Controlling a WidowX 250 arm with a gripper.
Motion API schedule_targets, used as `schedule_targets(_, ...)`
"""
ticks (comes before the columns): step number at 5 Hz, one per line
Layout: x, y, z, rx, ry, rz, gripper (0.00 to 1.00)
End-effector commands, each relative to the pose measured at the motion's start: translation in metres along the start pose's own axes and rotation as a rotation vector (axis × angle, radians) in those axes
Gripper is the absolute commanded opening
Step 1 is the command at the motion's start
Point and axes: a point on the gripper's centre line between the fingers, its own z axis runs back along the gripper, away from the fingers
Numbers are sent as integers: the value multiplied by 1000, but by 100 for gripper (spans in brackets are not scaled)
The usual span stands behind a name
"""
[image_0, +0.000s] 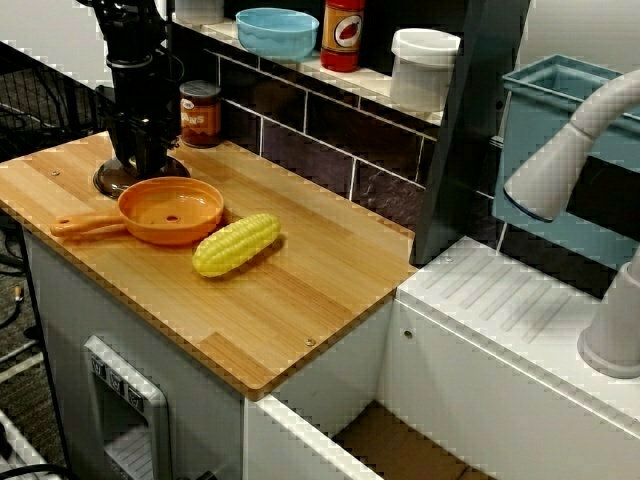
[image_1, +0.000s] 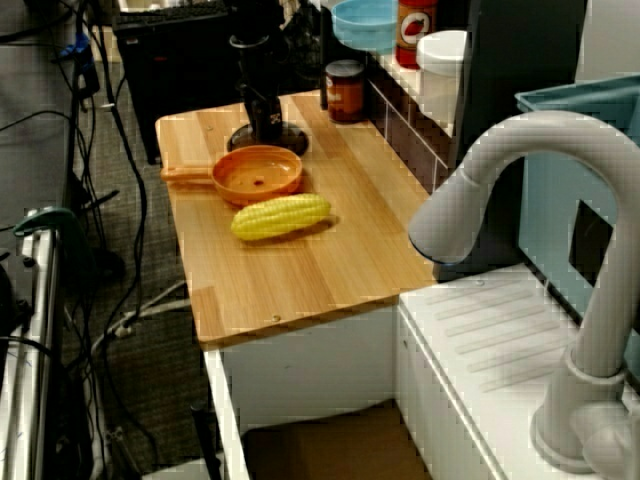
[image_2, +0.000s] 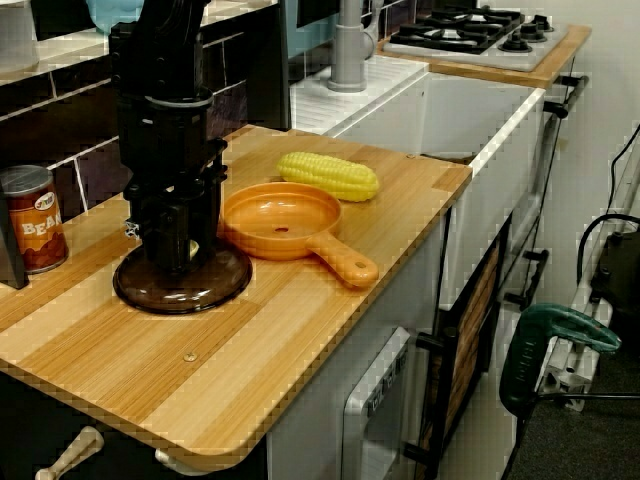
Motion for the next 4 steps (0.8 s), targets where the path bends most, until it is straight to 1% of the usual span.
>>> schedule_targets(1,5,15,21,-11,-30,6,0)
schedule_targets(2,1,9,32,-12,-41,0,0)
schedule_targets(3,-3,7,46,-25,-59,-17,0)
schedule_targets(4,-6,3,54,-31,-68,-32,0)
